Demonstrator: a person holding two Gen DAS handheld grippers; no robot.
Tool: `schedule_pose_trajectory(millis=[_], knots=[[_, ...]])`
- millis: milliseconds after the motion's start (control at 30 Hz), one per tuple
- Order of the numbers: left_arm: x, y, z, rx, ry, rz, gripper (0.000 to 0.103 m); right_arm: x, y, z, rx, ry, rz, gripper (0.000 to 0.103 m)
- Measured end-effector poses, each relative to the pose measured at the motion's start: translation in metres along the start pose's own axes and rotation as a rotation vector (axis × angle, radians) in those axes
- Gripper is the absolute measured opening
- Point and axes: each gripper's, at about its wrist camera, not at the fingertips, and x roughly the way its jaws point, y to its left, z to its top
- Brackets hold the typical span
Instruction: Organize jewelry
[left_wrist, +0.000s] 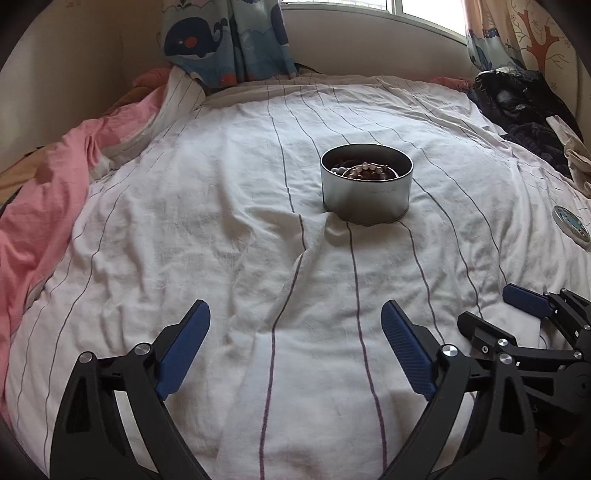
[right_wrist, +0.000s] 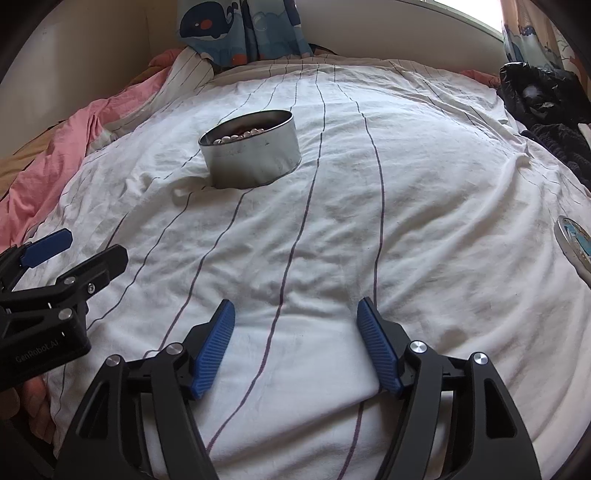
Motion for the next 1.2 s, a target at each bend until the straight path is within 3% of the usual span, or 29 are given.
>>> schedule_pose_trajectory(millis=[200, 1200], knots=[[0.021, 0.007, -0.003, -0.03, 0.08, -0.003, 0.092, 0.0, 0.0, 0.0, 0.0, 0.0, 0.001, 0.068], [0.027, 0.0, -0.005, -0.004, 0.111, 0.011, 0.096, 0.0, 0.001, 0.0, 0.001, 0.0, 0.001, 0.074]])
